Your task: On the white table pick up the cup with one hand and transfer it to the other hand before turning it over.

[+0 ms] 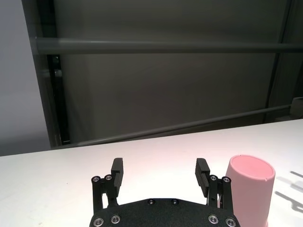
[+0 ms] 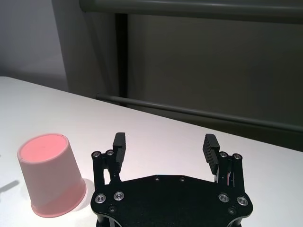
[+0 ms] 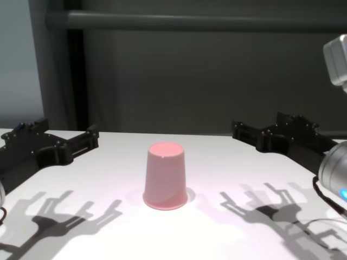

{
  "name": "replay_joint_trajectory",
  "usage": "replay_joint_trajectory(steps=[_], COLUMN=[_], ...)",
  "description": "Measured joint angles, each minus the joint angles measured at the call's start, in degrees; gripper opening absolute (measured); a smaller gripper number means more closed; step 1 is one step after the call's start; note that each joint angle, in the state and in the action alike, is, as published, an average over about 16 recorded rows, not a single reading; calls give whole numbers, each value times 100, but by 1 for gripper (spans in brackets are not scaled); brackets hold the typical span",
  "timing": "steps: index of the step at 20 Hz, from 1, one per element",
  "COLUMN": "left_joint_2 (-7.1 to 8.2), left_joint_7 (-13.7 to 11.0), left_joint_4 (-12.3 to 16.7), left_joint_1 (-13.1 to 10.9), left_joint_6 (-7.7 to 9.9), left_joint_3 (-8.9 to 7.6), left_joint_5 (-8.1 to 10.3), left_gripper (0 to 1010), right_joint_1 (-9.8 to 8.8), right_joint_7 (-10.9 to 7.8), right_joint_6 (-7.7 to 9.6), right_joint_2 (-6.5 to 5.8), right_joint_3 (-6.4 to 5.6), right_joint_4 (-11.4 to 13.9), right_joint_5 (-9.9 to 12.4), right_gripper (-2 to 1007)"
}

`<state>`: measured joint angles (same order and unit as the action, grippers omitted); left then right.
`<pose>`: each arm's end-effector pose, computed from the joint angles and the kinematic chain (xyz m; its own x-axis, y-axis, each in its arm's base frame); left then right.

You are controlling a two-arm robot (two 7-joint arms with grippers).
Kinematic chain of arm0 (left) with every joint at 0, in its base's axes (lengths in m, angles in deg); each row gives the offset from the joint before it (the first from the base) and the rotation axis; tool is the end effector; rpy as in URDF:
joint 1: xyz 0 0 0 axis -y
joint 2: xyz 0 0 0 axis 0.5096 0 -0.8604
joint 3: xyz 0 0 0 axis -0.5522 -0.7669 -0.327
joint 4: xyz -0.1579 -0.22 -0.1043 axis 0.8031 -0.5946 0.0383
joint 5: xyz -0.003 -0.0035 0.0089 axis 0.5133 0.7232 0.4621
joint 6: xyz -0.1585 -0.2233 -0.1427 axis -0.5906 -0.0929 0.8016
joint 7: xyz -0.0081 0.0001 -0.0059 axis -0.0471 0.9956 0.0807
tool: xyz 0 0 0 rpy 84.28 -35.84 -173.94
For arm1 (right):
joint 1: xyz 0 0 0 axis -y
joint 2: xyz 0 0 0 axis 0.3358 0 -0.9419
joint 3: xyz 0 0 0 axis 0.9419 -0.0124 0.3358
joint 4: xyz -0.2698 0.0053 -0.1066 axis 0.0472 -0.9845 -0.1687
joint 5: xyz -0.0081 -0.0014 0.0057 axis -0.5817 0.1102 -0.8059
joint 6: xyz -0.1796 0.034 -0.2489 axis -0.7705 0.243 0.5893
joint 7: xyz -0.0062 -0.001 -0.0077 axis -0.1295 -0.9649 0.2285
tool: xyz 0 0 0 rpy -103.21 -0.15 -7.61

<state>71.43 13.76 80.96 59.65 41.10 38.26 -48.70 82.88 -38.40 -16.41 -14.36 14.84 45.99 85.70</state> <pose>0.3173 0.0252 -0.3132 0.3240 0.9453 0.0386 -0.9460 0.3241 0.0034 0.3668 0.0495 -0.2994 0.3831 -0.9237 -0.0038 0.9236 0.3830 0.0179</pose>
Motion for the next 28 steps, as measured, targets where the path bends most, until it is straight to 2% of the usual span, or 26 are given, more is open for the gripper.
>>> replay_joint_trajectory(steps=[8,19,28], left_joint_2=[0,0,0], left_joint_7=[0,0,0], left_joint_4=[0,0,0], left_joint_1=[0,0,0], left_joint_6=[0,0,0], left_joint_3=[0,0,0], left_joint_5=[0,0,0], left_gripper=[1001,1001,1001], right_joint_1=[-329,-744,-932], right_joint_7=[182,394,525], right_joint_6=[3,-5,5], right_joint_2=[-39,10,65], right_joint_3=[-194,-451,-565], right_joint_4=[171,370,476], right_joint_5=[-118,-218,-346], right_gripper=[1002,1002,1002])
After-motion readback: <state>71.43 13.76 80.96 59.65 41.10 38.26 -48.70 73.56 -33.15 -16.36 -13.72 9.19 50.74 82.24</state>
